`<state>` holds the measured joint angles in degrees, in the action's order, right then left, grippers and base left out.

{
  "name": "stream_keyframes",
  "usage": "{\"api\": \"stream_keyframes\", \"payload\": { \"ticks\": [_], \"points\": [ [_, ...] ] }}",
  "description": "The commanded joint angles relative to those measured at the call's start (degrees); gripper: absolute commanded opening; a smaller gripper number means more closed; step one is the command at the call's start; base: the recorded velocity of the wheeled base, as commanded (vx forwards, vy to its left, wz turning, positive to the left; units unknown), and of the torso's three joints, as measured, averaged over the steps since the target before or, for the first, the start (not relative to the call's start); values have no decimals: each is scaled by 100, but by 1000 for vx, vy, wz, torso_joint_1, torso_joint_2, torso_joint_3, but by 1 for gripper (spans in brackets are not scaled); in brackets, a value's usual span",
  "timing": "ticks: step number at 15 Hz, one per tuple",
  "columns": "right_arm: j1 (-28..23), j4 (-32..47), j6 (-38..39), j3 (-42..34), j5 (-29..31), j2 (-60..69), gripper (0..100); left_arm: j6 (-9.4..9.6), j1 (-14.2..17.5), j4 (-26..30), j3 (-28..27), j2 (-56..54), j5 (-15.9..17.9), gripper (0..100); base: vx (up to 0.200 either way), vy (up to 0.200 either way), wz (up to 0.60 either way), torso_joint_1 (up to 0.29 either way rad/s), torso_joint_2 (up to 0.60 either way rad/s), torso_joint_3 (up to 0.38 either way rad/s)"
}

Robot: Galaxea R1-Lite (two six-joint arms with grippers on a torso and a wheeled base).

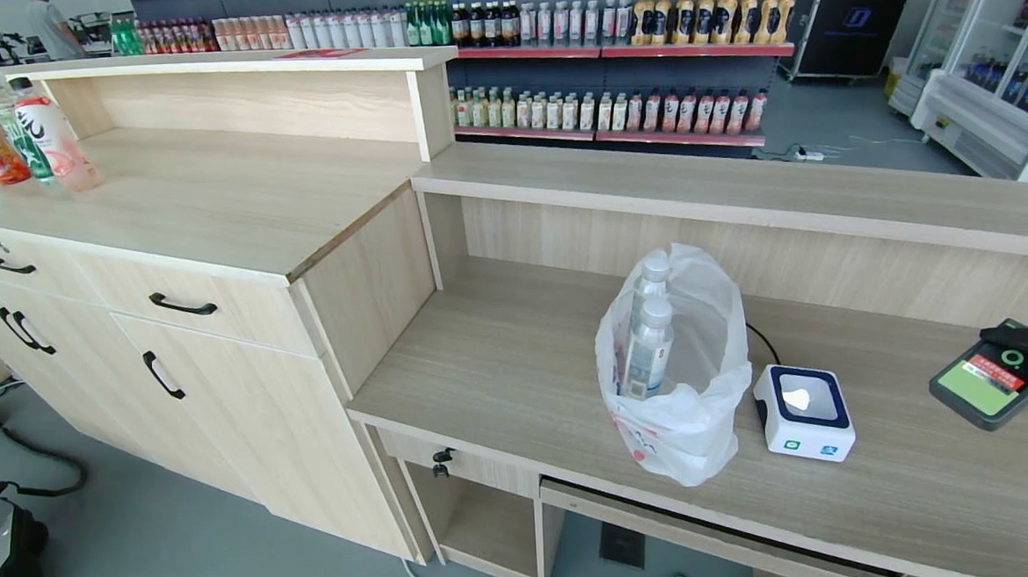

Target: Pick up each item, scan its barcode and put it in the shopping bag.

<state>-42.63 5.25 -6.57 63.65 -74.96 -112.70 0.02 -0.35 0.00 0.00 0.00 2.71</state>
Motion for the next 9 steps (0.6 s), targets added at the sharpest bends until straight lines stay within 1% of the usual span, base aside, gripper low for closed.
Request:
{"api": "stream_keyframes", "payload": {
  "ticks": [1, 3, 4, 6, 7, 8, 9],
  "points": [
    [-8, 2, -2, 51, -1, -59, 0, -2, 0, 0, 0, 9, 2, 100, 0, 0, 0, 0, 0, 0],
    [-8, -7, -134, 113, 60, 178, 0, -2, 0, 0, 0, 9, 2, 100, 0, 0, 0, 0, 0, 0],
    [-8, -24, -178, 122, 192, 363, 0, 6, 0, 0, 0, 9, 2, 100, 0, 0, 0, 0, 0, 0],
    [-26, -33, -521, -45, 1572, 1426, 0, -2, 0, 0, 0, 9, 2, 100, 0, 0, 0, 0, 0, 0],
    [-26, -33, -670, -107, 2012, 1708, 0, -2, 0, 0, 0, 9, 2, 100, 0, 0, 0, 0, 0, 0],
    [-17, -33, -1180, -283, 2767, 2191, 0, -2, 0, 0, 0, 9, 2, 100, 0, 0, 0, 0, 0, 0],
    [-17, -24, -1672, -450, 3093, 2525, 0, -2, 0, 0, 0, 9, 2, 100, 0, 0, 0, 0, 0, 0]
  ]
}}
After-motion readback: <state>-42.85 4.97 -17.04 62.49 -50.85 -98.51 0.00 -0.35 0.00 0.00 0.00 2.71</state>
